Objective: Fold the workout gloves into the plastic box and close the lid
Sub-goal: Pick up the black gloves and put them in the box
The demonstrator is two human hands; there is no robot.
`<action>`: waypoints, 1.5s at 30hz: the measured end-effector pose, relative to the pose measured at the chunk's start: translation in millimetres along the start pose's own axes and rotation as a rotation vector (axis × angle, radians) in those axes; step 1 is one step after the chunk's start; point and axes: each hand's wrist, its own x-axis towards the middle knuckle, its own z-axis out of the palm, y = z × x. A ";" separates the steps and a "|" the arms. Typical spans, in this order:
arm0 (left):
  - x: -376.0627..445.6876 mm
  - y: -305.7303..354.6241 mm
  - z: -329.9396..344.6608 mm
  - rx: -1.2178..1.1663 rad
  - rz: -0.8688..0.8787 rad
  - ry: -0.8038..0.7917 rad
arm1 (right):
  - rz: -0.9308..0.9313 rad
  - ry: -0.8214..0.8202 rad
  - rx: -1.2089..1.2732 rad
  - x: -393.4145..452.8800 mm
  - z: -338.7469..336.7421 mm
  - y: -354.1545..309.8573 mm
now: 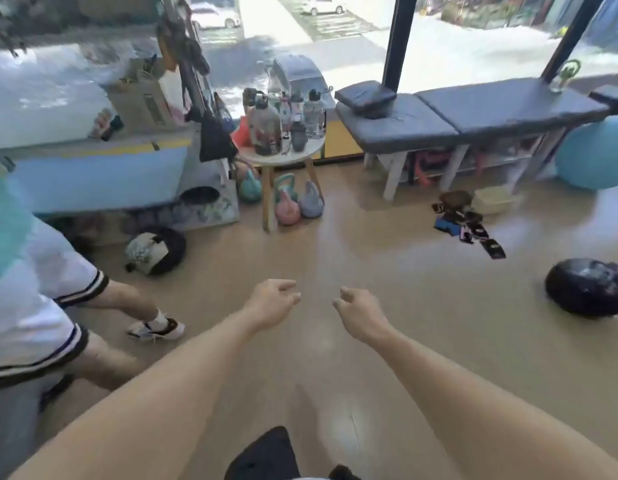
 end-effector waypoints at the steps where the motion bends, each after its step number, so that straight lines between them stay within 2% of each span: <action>1: 0.9 -7.0 12.6 0.012 -0.028 -0.030 | 0.055 -0.036 -0.041 -2.5 5.5 11.6; 4: 5.4 -24.3 44.5 0.045 -0.086 -0.157 | 0.191 -0.097 -0.077 -5.5 22.4 52.5; 9: 54.9 -24.7 71.6 0.032 -0.118 -0.327 | 0.299 -0.092 -0.170 32.7 40.3 81.9; 14: 127.7 -27.2 79.0 0.054 -0.122 -0.341 | 0.373 -0.204 -0.167 85.0 42.1 79.5; 16: 157.6 -27.7 78.5 0.081 -0.127 -0.360 | 0.403 -0.199 -0.117 108.6 35.3 77.9; 21: 230.9 -0.1 68.1 0.262 -0.087 -0.624 | 0.493 -0.186 -0.088 166.2 10.5 75.1; 23: 259.3 22.7 69.9 0.271 -0.070 -0.678 | 0.538 -0.176 -0.065 188.9 -1.3 76.1; 27: 323.6 80.5 80.3 0.264 -0.032 -0.677 | 0.560 -0.141 -0.008 250.9 -34.9 81.0; 35: 447.3 207.4 70.4 0.302 0.028 -0.530 | 0.553 -0.122 -0.062 379.8 -161.4 107.0; 39: 509.5 254.8 70.8 0.312 0.050 -0.447 | 0.527 -0.063 -0.039 437.3 -216.5 105.5; 45: 595.3 301.0 90.7 0.322 0.008 -0.537 | 0.530 -0.073 0.016 506.0 -248.0 97.0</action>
